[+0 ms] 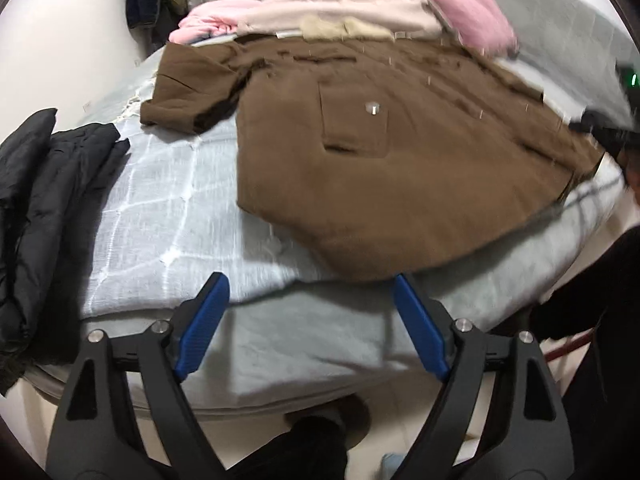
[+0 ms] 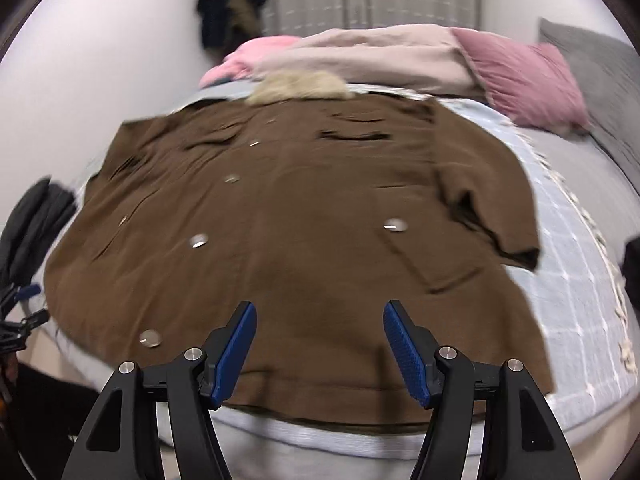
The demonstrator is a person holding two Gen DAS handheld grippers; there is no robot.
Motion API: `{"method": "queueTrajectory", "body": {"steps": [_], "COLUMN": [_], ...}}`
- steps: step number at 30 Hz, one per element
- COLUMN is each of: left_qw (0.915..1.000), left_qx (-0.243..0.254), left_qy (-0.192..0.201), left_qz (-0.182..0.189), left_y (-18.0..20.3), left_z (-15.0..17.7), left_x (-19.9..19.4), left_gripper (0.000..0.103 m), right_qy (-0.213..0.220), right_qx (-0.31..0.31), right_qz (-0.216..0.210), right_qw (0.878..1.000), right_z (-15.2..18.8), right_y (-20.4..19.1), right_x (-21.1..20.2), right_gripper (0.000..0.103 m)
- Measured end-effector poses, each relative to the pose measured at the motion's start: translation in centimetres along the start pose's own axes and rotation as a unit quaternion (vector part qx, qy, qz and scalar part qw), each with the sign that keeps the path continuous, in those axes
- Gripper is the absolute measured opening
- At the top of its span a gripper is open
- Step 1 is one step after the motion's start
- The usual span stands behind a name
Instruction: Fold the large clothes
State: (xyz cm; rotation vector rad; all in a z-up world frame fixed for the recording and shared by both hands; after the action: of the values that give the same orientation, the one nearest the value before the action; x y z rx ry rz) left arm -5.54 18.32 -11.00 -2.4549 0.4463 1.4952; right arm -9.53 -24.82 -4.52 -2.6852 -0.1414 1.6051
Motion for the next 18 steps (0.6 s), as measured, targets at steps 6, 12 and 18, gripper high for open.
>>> {"method": "queueTrajectory", "body": {"steps": [6,12,18], "left_qw": [0.9986,0.9905,0.9777], "left_qx": [-0.051,-0.129,-0.198], "left_qy": [0.0,0.041,0.025], "left_qz": [-0.015,-0.024,-0.066], "left_y": [-0.7,-1.8,-3.5], "left_z": [-2.4,-5.5,-6.6], "left_x": [1.2,0.4,1.6], "left_gripper": [0.084,0.084,0.084], "right_qy": [-0.026,-0.027,-0.025], "right_qx": [-0.046,-0.074,-0.079], "right_qz": [0.014,0.014,0.006], "right_qw": [0.999,0.997,0.997], "right_z": [1.0,1.2,0.5], "right_y": [-3.9,-6.5,-7.5], "right_x": [2.2,2.2,2.5], "right_gripper": [0.067,0.067,0.067]}}
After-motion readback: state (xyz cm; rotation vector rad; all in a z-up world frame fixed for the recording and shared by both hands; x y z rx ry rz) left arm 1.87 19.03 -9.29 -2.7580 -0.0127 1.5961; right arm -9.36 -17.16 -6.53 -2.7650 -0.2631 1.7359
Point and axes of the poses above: each gripper's, at about its wrist camera, not at the fingertips, and x roughly the way its jaws point, y to its right, z to its underside, the point moved 5 cm from there along x, roughly the way its jaws point, and after that the axes turned 12 degrees about -y, right-handed, at the moved point
